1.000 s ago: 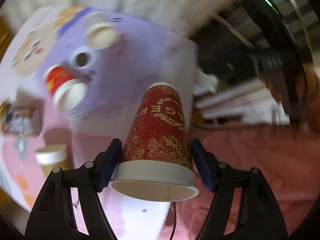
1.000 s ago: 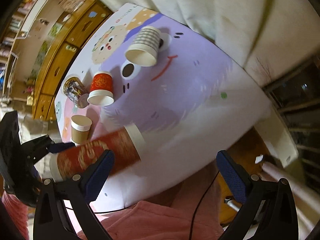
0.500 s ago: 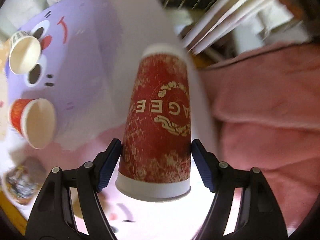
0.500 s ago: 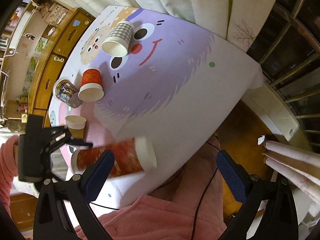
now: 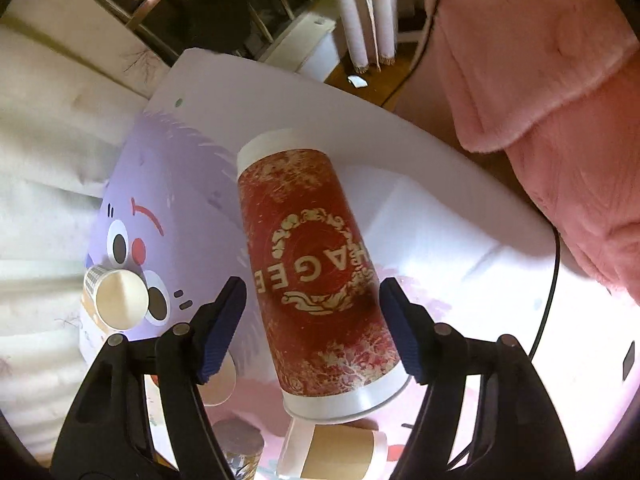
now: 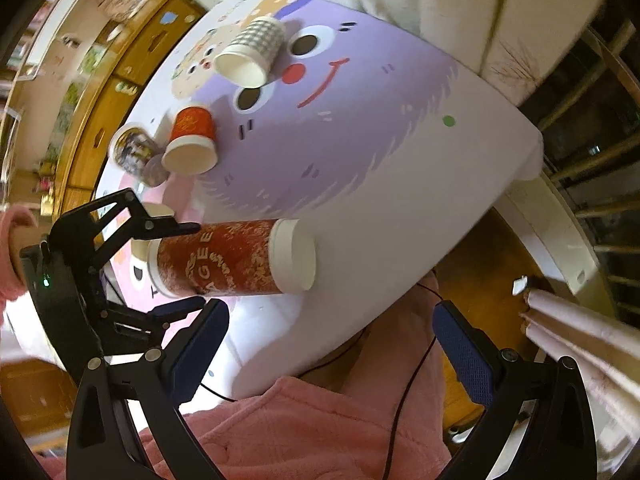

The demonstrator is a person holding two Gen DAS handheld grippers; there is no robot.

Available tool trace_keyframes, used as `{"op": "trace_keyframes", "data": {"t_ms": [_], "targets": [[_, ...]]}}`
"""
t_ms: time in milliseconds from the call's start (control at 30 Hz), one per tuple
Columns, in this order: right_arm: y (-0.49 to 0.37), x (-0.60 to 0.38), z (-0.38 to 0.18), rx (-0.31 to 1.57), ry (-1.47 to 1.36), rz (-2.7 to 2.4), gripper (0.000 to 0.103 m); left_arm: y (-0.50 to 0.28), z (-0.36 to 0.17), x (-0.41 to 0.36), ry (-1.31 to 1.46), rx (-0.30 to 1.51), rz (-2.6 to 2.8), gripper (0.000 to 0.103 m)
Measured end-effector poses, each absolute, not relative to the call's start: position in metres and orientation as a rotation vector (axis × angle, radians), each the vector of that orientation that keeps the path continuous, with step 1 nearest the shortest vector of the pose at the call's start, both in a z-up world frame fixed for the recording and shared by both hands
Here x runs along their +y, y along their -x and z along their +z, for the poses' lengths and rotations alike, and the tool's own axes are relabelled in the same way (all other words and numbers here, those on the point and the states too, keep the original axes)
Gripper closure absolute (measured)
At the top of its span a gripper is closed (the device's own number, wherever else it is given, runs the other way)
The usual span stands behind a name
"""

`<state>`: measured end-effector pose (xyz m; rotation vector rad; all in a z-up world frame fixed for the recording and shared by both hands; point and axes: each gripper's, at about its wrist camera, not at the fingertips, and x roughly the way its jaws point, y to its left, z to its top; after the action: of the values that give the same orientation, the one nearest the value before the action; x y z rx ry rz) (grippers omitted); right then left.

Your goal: Flip cup upright

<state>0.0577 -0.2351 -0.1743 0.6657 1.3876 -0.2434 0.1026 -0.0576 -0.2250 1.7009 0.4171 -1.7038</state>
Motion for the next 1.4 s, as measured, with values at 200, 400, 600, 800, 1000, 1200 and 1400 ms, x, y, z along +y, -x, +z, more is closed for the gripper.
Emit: {"op": "trace_keyframes", "data": {"t_ms": [200, 400, 600, 800, 1000, 1200, 1400], "targets": [[-0.077, -0.212, -0.156, 1.379, -0.351, -0.081, 0.0, -0.107, -0.202, -0.053, -1.61, 0.643, -1.588, 0.034], [-0.098, -0.191, -0.145, 1.339, -0.078, 0.151, 0.0, -0.117, -0.172, -0.047, -1.399, 0.82, -1.389, 0.03], [-0.106, -0.162, -0.146, 1.311, 0.198, 0.349, 0.0, -0.132, -0.164, -0.034, -1.073, 1.045, -1.018, 0.029], [-0.102, -0.148, -0.152, 1.237, 0.354, 0.523, 0.0, -0.133, -0.153, -0.005, -0.562, 1.165, -0.648, 0.029], [-0.093, -0.141, -0.152, 1.131, 0.413, 0.573, 0.0, -0.109, -0.148, 0.022, -0.163, 1.162, -0.342, 0.029], [-0.094, -0.132, -0.157, 1.133, 0.421, 0.583, 0.0, -0.082, -0.155, 0.042, 0.146, 1.156, -0.11, 0.029], [-0.106, -0.112, -0.16, 1.16, 0.389, 0.641, 0.0, -0.042, -0.175, 0.07, 0.272, 1.215, 0.093, 0.029]]}}
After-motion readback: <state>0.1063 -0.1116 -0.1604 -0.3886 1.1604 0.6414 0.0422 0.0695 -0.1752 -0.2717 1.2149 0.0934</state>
